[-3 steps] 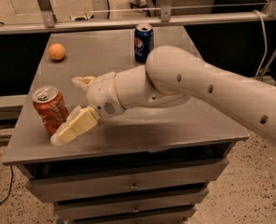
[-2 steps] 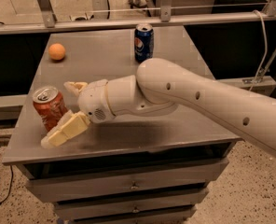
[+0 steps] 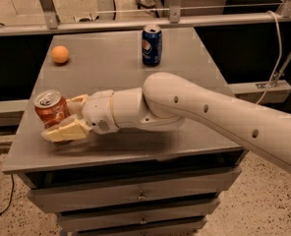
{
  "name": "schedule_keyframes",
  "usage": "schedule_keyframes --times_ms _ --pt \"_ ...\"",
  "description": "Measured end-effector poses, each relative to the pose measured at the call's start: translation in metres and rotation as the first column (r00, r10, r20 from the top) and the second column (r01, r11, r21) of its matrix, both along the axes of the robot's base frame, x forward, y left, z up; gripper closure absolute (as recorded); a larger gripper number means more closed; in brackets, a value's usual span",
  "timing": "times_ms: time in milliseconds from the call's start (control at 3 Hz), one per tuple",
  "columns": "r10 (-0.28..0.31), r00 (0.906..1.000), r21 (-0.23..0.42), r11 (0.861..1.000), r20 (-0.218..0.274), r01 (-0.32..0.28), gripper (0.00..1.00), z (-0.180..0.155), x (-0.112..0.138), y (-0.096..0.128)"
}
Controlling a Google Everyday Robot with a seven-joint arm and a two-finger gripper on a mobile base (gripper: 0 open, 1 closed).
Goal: Knock coke can over
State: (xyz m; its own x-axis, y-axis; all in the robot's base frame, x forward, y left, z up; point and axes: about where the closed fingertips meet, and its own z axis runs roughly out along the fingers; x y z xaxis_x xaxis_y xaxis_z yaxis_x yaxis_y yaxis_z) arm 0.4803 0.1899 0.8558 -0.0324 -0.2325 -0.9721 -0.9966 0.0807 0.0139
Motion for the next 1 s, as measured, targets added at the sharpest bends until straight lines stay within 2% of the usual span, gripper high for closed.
schedule_keyframes --times_ms 333,667,1000 --pt "-0.047 0.9984 -0.02 0.999 0.031 0.048 0.64 0.01 0.011 -0.024" --pt "-0.084 0.9935 -0.072 0.993 0.077 0.09 0.87 0.027 0.022 -0.054" --pt "-0.105 0.9859 -0.169 0.977 0.13 0.127 1.0 0.05 0.034 -0.09"
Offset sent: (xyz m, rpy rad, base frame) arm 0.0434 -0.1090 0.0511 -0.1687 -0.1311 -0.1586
